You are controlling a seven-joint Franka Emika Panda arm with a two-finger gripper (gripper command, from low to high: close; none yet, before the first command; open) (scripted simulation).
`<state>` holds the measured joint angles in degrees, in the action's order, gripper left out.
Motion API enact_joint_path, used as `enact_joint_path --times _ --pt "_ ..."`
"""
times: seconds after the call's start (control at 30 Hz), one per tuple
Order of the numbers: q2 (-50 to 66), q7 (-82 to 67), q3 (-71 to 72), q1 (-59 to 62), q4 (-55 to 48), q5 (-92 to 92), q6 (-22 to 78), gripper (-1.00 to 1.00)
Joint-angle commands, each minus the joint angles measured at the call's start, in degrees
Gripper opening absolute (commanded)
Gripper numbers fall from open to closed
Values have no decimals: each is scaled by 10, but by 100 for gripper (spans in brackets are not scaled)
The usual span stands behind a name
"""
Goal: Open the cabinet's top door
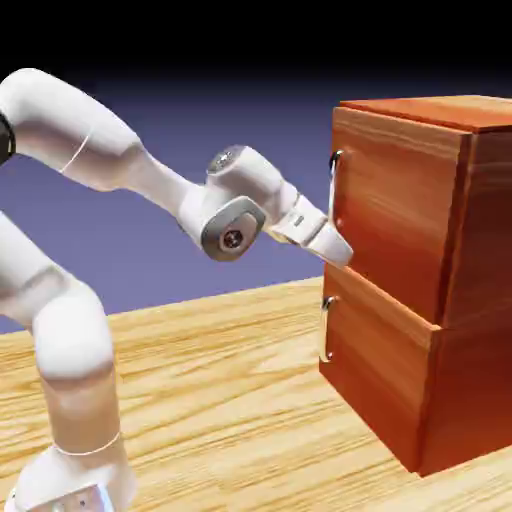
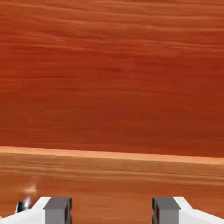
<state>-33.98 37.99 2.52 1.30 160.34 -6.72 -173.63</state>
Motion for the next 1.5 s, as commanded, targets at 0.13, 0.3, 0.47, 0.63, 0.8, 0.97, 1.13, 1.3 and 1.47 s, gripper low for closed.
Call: enact_joint_path --times 0.13,0.3,0.47,0.63,0.8,0.97,1.13,1.3,1.47 --pt "-25 -83 47 37 -12 -125 7 0" --pt "-49 -166 93 74 -24 -249 14 0" --pt "-74 -249 140 111 -37 -374 21 0" --pt "-98 -331 187 147 -49 -498 28 0" --pt "-123 -414 234 184 -61 -623 35 0" --pt "-147 -497 280 221 -73 -748 42 0" --pt "-172 -580 327 258 -85 -872 49 0" --pt "-196 -663 374 295 -98 -997 56 0" --pt "-221 -745 421 332 -110 -1122 63 0"
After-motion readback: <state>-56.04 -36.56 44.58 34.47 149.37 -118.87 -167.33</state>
